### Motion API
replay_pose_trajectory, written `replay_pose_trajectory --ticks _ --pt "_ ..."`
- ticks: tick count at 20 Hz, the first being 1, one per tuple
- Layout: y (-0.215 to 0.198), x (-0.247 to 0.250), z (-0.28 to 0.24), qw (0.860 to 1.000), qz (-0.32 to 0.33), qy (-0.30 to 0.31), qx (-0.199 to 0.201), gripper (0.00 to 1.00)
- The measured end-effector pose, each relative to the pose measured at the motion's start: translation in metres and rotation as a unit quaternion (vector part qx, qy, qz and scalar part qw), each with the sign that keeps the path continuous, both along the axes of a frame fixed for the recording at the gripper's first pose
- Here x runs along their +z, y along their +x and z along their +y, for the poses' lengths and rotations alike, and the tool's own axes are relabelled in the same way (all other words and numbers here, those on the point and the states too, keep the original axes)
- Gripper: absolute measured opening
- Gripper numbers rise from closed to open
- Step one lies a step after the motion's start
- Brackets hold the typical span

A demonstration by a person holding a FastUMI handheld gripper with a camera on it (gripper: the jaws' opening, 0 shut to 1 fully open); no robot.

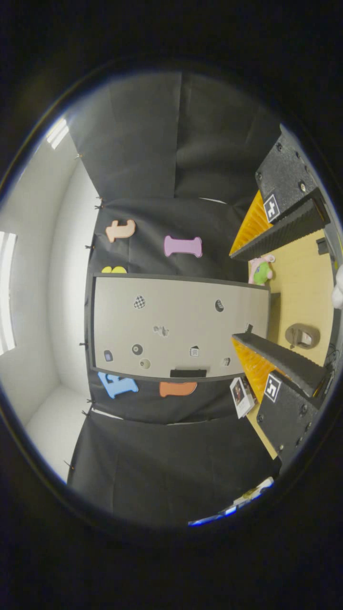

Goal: Open the shoe cabinet door, grab the shoes and put them into the shoe cabinet, then close the shoe cabinet door.

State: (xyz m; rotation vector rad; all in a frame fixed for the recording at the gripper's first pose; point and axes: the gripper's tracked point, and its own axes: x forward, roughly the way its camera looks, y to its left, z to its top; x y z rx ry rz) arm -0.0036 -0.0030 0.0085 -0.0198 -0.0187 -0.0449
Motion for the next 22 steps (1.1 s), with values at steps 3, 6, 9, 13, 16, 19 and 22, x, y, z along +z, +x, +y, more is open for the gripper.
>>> replay_pose_trajectory --ticks 3,6,9,13,16,19,22 --pt "0.007 0.002 0.009 1.0 0.0 -0.002 -0.001 1.0" --pt "0.024 0.004 0.026 1.0 0.005 -0.002 -0.006 1.0" --pt "0.056 0.013 0.06 1.0 0.0 -0.003 0.014 1.0" --pt "0.119 0.022 0.114 0.999 -0.005 0.008 0.048 1.0" --pt "0.175 0.028 0.153 0.997 -0.001 0.008 0.071 1.0" --pt "0.234 0.036 0.186 0.996 -0.001 0.021 0.088 0.99" --pt "0.288 0.04 0.212 0.995 0.001 0.014 0.096 1.0"
